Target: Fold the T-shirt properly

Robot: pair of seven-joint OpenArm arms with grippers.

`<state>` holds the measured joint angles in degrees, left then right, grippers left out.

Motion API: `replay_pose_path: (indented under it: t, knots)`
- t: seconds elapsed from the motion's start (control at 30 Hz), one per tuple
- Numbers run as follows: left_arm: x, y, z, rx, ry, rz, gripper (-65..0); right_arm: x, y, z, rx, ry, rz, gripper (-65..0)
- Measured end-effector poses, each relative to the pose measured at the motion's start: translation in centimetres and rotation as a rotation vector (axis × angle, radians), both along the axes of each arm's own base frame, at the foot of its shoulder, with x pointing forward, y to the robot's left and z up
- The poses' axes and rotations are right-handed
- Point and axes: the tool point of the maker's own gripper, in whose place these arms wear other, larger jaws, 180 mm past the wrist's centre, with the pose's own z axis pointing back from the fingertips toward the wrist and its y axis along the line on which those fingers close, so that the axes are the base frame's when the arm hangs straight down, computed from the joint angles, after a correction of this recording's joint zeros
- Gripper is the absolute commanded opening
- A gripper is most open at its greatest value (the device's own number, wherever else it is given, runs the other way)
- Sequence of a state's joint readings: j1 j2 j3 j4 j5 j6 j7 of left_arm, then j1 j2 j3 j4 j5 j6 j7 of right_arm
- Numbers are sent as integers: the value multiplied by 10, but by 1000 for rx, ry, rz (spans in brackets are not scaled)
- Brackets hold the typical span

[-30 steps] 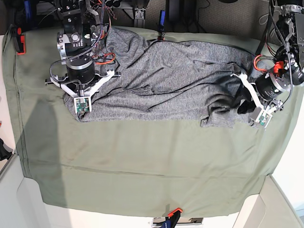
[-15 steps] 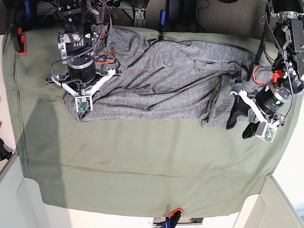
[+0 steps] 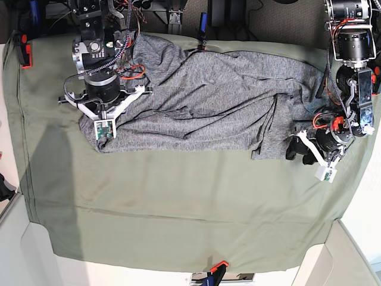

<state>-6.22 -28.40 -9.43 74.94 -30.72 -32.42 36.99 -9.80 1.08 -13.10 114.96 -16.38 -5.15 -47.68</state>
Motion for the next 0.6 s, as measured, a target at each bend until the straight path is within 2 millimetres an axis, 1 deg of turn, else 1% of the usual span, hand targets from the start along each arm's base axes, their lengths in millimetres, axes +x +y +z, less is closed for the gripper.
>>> replay_pose_path:
  t: [0.13,0.27,0.43,0.47,0.5,0.53,0.6]
  knots:
    - [0,-4,-6,23,-1,-18,-253,0,2,-1,-4,4,22,-644]
    - [-2,-12,-13,54,15,-55,-253,0,3,-1,-4,4,22,-644]
    - [-6,-27,-22,66,42,-107,-256,0,3,-1,-4,4,22,-644]
    - [-6,-28,-22,65,43,-108,-269,0,3,-1,-4,4,22,-644]
    - [-6,-28,-22,65,43,-108,-299,0,3,-1,-4,4,22,-644]
    - [-6,-28,-22,66,42,-108,-344,-1,3,-1,-4,6,22,-644]
    - [-5,-27,-21,68,40,-107,-465,-1,3,-1,-4,8,22,-644]
